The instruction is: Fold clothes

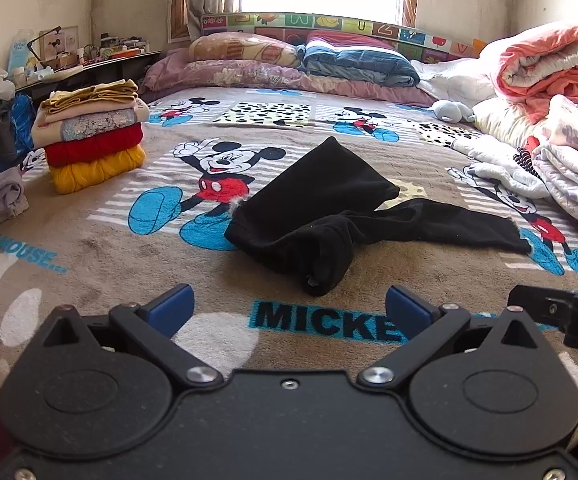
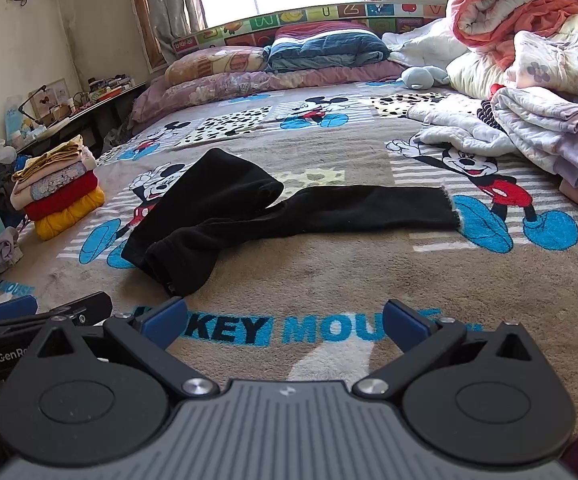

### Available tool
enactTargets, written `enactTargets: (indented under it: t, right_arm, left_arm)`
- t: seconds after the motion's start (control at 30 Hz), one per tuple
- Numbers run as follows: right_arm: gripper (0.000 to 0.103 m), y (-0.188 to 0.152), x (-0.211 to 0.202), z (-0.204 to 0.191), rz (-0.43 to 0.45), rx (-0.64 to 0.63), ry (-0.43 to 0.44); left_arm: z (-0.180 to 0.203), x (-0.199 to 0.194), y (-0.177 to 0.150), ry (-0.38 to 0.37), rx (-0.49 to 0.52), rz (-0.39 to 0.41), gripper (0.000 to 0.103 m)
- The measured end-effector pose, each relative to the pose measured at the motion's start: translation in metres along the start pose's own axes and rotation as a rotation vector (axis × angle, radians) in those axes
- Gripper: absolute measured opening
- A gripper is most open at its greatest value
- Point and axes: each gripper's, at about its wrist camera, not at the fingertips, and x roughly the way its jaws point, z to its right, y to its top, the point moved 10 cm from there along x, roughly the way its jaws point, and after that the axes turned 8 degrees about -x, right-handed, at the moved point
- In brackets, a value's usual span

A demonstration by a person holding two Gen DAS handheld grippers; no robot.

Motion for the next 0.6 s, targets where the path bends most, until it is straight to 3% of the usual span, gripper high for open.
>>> enactTargets:
  t: [0.17, 0.6]
  right_arm:
    - [0.103, -0.0012, 0.0007, -0.0033, -0.006, 0.0, 0.0]
    - [0.103, -0.0036, -0.0011, -0.0034, -0.008, -0.025, -0.021]
  left_arm:
    - [-0.0041, -0.0001, -0.0018, 0.008, 0.002, -0.039, 0.103]
    - [-0.0013, 0.003, -0.0045, 0.0, 0.019, -0.019, 0.103]
